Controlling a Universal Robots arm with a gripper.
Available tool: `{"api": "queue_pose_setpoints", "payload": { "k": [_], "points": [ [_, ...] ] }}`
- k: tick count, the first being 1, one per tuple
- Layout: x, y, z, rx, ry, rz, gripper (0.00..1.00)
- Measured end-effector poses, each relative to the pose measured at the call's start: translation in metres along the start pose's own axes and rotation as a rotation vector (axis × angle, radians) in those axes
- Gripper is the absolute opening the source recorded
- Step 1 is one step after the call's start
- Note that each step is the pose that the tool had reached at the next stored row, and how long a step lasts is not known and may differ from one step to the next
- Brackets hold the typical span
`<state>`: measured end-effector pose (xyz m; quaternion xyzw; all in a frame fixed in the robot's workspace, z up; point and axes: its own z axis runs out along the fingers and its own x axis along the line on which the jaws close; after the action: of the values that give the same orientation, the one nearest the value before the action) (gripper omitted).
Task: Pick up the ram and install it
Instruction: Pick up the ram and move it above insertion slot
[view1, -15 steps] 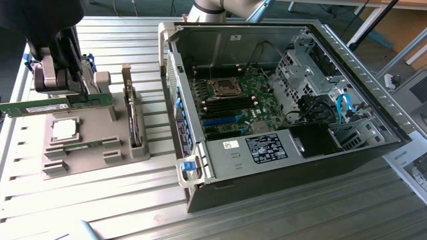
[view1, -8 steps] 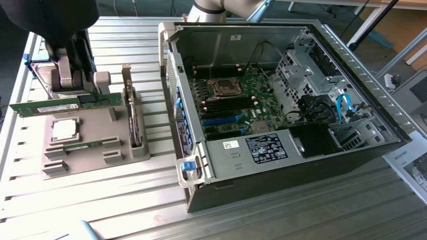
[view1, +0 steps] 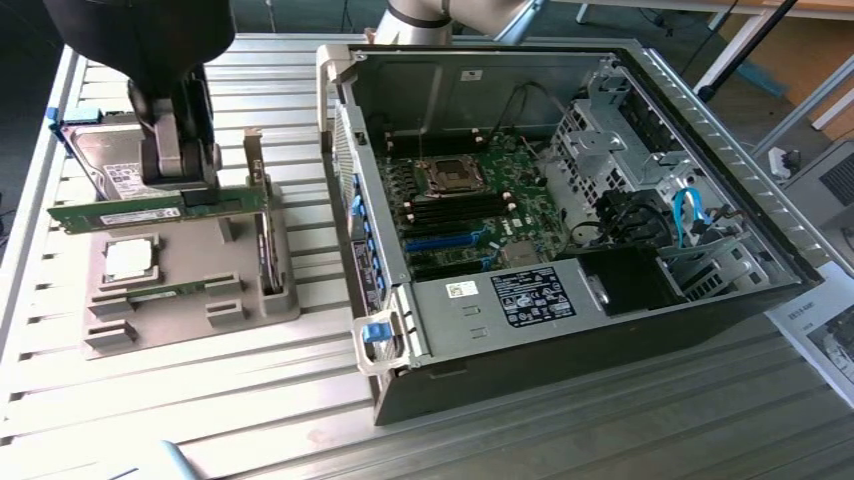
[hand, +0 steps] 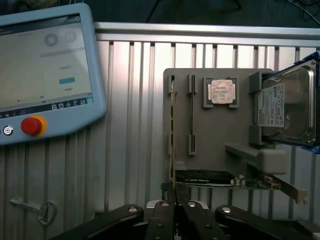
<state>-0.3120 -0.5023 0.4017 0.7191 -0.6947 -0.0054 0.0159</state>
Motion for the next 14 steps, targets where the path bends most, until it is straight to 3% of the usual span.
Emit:
{"api": "queue_pose_setpoints", "payload": {
  "k": [9, 14],
  "points": [
    [0.004, -0.0206, -0.0006, -0.0096, -0.0004, 0.0, 0.12],
    [0.007, -0.0409, -0.0012, -0.0173, -0.0006, 0.0, 0.12]
  ]
}}
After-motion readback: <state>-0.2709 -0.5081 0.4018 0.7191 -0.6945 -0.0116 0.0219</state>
